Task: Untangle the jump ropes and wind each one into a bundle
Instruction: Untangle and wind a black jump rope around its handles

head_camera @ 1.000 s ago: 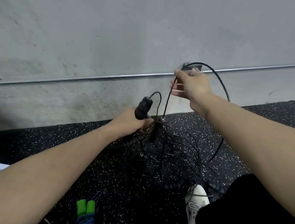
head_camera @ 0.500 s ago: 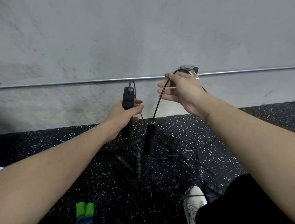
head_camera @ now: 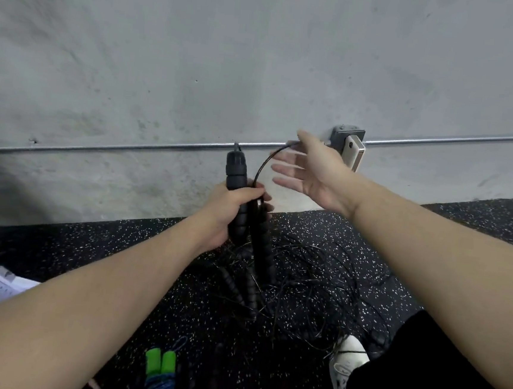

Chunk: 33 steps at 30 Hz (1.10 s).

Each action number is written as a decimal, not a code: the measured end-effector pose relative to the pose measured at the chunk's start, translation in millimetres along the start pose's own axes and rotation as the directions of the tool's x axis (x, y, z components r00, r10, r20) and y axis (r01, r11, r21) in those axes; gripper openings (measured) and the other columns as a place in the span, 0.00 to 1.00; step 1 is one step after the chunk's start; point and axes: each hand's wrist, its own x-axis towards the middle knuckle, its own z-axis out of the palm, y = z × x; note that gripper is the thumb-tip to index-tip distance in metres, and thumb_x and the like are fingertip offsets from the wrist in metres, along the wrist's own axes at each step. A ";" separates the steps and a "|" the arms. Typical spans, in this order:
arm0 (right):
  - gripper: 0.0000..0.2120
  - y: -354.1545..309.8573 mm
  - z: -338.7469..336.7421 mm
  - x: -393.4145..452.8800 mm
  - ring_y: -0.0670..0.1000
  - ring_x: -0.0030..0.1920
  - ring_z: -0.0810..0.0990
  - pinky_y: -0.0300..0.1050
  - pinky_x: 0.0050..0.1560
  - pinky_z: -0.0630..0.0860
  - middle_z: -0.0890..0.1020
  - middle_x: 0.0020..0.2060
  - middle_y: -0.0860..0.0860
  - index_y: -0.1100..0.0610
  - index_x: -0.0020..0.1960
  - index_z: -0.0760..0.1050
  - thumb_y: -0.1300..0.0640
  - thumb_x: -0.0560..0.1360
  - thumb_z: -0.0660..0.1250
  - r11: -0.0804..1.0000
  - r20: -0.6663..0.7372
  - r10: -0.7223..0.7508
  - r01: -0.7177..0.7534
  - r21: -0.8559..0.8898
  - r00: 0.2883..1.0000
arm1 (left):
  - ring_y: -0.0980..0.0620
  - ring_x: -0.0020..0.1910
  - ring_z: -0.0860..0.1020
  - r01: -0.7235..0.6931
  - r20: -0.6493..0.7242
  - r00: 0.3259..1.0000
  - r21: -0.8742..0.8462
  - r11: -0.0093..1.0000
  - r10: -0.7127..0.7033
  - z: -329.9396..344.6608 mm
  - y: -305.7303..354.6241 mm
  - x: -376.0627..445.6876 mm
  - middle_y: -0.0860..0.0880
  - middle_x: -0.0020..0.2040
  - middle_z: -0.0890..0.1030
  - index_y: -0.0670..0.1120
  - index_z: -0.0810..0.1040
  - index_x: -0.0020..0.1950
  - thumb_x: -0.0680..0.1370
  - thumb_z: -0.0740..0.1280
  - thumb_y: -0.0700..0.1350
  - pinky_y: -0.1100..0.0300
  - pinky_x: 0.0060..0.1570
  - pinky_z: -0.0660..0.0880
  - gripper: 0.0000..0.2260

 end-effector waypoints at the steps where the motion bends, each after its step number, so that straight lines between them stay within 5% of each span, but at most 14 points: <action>1: 0.16 5.2 2.3 -2.9 0.56 0.52 0.84 0.53 0.52 0.83 0.86 0.48 0.53 0.57 0.61 0.73 0.46 0.84 0.56 0.988 0.055 0.041 -0.033 -0.150 0.998 | 0.45 0.40 0.84 -0.024 -0.035 0.999 0.008 1.000 0.024 -4.0 2.4 0.2 0.44 0.40 0.83 0.40 0.77 0.50 0.80 0.67 0.35 0.49 0.47 0.83 0.02; 6: 0.17 27.7 20.2 -19.1 0.52 0.53 0.83 0.56 0.64 0.78 0.82 0.56 0.52 0.54 0.69 0.71 0.53 0.82 0.61 0.782 0.296 0.191 0.038 -0.623 0.936 | 0.45 0.42 0.84 -0.089 -0.166 0.981 0.047 0.995 0.095 -23.1 14.8 -1.3 0.45 0.42 0.85 0.41 0.79 0.53 0.78 0.70 0.37 0.50 0.45 0.82 0.05; 9: 0.25 37.9 33.3 -23.2 0.53 0.48 0.86 0.54 0.54 0.83 0.85 0.51 0.55 0.52 0.71 0.68 0.56 0.77 0.72 0.635 0.328 0.174 0.149 -0.758 0.928 | 0.44 0.43 0.83 -0.110 -0.218 0.970 0.004 0.994 0.109 -25.2 21.3 -7.4 0.45 0.44 0.85 0.43 0.79 0.51 0.78 0.71 0.38 0.48 0.49 0.82 0.04; 12: 0.28 45.2 43.6 -23.5 0.56 0.46 0.87 0.53 0.50 0.84 0.86 0.48 0.57 0.55 0.72 0.68 0.58 0.75 0.74 0.677 0.338 0.105 0.182 -0.714 0.935 | 0.48 0.45 0.82 -0.098 -0.229 0.967 0.056 0.994 0.109 -31.0 25.7 -15.1 0.47 0.47 0.84 0.47 0.81 0.52 0.78 0.73 0.41 0.50 0.51 0.80 0.05; 16: 0.20 43.8 48.7 -24.2 0.52 0.41 0.87 0.45 0.38 0.83 0.87 0.47 0.56 0.56 0.66 0.72 0.57 0.77 0.73 0.806 0.300 0.019 0.163 -0.569 0.954 | 0.45 0.55 0.83 -0.019 -0.161 0.986 0.081 0.997 0.032 -45.5 30.9 -28.4 0.48 0.61 0.83 0.50 0.79 0.65 0.79 0.72 0.45 0.45 0.57 0.80 0.14; 20: 0.18 39.6 51.6 -25.8 0.54 0.47 0.87 0.47 0.46 0.83 0.86 0.48 0.55 0.55 0.65 0.72 0.55 0.78 0.71 0.861 0.383 0.011 0.186 -0.474 0.924 | 0.45 0.57 0.84 0.023 -0.085 0.996 0.163 0.986 -0.009 -48.7 32.9 -43.5 0.46 0.59 0.85 0.50 0.76 0.68 0.78 0.73 0.51 0.50 0.55 0.81 0.19; 25: 0.12 33.5 62.6 -32.1 0.47 0.43 0.84 0.43 0.43 0.77 0.86 0.45 0.49 0.51 0.58 0.75 0.47 0.78 0.70 0.719 0.383 -0.024 0.282 -0.635 0.923 | 0.42 0.41 0.86 0.097 -0.012 0.995 0.113 0.989 -0.096 -54.0 42.9 -60.9 0.44 0.49 0.86 0.49 0.72 0.67 0.76 0.72 0.53 0.48 0.38 0.83 0.22; 27: 0.15 29.0 65.4 -31.0 0.43 0.31 0.77 0.35 0.31 0.70 0.82 0.31 0.45 0.52 0.47 0.79 0.40 0.77 0.68 0.585 0.328 -0.063 0.301 -0.753 0.943 | 0.43 0.40 0.85 0.081 0.010 0.996 0.160 0.984 -0.083 -58.3 45.5 -65.4 0.42 0.52 0.85 0.47 0.71 0.66 0.78 0.72 0.46 0.50 0.37 0.83 0.19; 29: 0.22 24.4 64.4 -20.5 0.45 0.27 0.70 0.40 0.29 0.65 0.73 0.23 0.44 0.52 0.39 0.76 0.33 0.74 0.66 0.434 0.232 -0.246 0.321 -0.842 0.941 | 0.43 0.41 0.84 0.076 0.040 0.995 0.208 0.975 -0.087 -63.9 45.6 -66.4 0.41 0.55 0.85 0.46 0.69 0.67 0.78 0.72 0.40 0.52 0.39 0.82 0.20; 31: 0.21 22.6 60.9 -9.1 0.46 0.35 0.72 0.44 0.36 0.68 0.74 0.33 0.45 0.52 0.45 0.73 0.33 0.74 0.67 0.446 0.195 -0.476 0.427 -0.786 0.857 | 0.44 0.40 0.83 0.090 0.063 0.992 0.244 0.966 -0.109 -67.7 45.0 -67.6 0.40 0.52 0.86 0.44 0.69 0.66 0.78 0.71 0.38 0.53 0.40 0.81 0.19; 33: 0.17 23.7 57.1 -0.5 0.45 0.48 0.75 0.41 0.49 0.71 0.78 0.47 0.46 0.51 0.57 0.73 0.40 0.77 0.67 0.456 0.322 -0.511 0.568 -0.685 0.797 | 0.44 0.40 0.82 0.111 0.109 0.984 0.262 0.959 -0.143 -70.2 44.5 -68.7 0.41 0.50 0.86 0.45 0.71 0.64 0.77 0.72 0.38 0.52 0.42 0.80 0.18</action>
